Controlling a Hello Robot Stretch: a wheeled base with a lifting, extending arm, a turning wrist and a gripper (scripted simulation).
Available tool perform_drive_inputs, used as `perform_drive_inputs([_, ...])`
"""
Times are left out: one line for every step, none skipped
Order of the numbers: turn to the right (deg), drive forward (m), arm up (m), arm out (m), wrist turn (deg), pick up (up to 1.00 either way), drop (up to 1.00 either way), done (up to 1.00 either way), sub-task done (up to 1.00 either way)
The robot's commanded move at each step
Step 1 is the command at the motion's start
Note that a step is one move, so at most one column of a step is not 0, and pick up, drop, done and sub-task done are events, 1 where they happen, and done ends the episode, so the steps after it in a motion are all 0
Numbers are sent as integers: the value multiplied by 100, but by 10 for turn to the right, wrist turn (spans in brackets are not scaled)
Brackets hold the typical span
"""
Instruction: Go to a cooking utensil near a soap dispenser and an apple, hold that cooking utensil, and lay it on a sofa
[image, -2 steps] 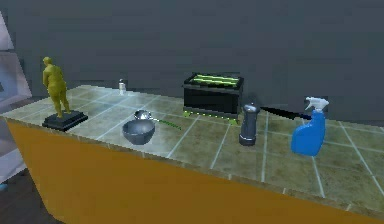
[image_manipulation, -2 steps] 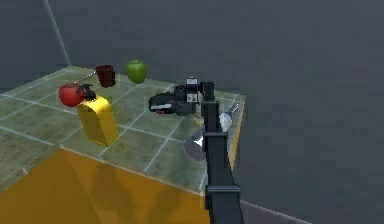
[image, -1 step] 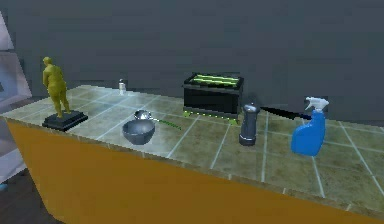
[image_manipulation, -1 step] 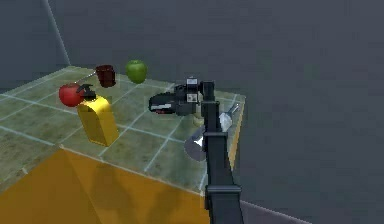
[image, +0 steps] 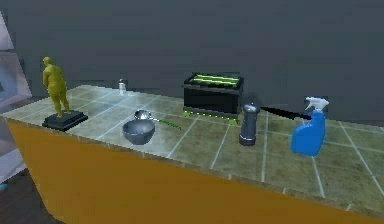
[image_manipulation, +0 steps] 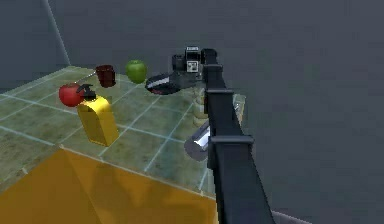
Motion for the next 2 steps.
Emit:
perform_drive_inputs([0, 0, 4, 0, 0, 0, 0, 0, 0])
perform_drive_inputs([0, 0, 0, 0, -450, 0, 0, 0, 0])
